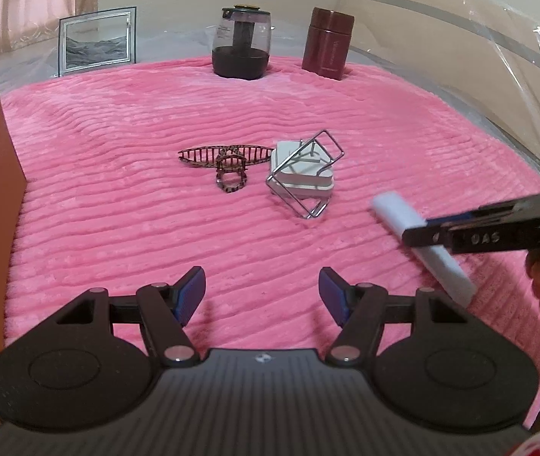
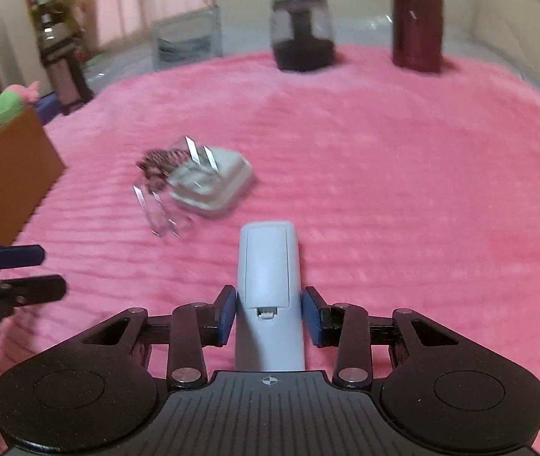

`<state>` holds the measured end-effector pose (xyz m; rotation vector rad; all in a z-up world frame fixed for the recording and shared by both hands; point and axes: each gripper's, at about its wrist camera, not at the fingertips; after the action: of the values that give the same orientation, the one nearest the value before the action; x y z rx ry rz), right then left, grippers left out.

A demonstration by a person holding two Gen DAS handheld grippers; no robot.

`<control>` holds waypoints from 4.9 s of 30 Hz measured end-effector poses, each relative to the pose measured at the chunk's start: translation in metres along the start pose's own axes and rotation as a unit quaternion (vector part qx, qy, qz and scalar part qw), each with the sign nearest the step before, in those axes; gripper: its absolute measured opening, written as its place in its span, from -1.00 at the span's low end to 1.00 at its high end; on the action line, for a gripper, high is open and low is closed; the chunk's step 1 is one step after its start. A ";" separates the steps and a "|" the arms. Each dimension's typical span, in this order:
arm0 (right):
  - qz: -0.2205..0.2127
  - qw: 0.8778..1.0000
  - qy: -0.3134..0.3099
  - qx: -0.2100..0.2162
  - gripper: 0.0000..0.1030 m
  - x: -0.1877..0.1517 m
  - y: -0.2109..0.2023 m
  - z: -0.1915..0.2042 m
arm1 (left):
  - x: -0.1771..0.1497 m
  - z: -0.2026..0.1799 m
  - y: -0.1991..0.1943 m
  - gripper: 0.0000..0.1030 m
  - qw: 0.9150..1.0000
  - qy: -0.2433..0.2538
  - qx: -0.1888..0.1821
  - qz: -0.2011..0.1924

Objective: Organize rigid objects
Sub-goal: 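Grasp the white remote with the right tool, then grasp the wire clip holder with the left tool while the right tool holds the remote, then carry the wire holder and remote with both tools over the cardboard box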

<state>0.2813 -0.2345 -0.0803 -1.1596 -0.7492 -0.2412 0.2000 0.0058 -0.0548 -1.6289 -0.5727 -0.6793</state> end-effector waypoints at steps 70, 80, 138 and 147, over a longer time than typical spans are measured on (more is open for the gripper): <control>-0.106 0.991 0.066 0.043 -0.31 -0.116 -0.115 0.081 | -0.060 -0.028 -0.111 -0.04 1.000 0.024 0.000 -0.017; -0.123 0.990 0.033 0.054 -0.31 -0.108 -0.134 0.122 | -0.068 -0.003 -0.160 -0.04 0.999 -0.002 0.019 -0.047; -0.022 0.973 -0.160 0.162 -0.31 0.062 0.036 0.404 | -0.022 0.269 -0.179 -0.04 0.990 0.073 0.034 0.114; -0.020 0.969 -0.205 0.136 -0.31 0.058 0.043 0.412 | -0.019 0.266 -0.165 -0.04 0.988 0.084 0.031 0.122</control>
<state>0.1784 0.1623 0.0051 -0.9404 -1.1318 0.0738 0.1020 0.2951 0.0182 -1.5359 -0.2639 -0.6024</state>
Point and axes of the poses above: each gripper's, at about its wrist camera, not at the fingertips, and y roughly the way its jaws point, z to its left, x to its top, and after that the axes turned 2 degrees about z, right-handed
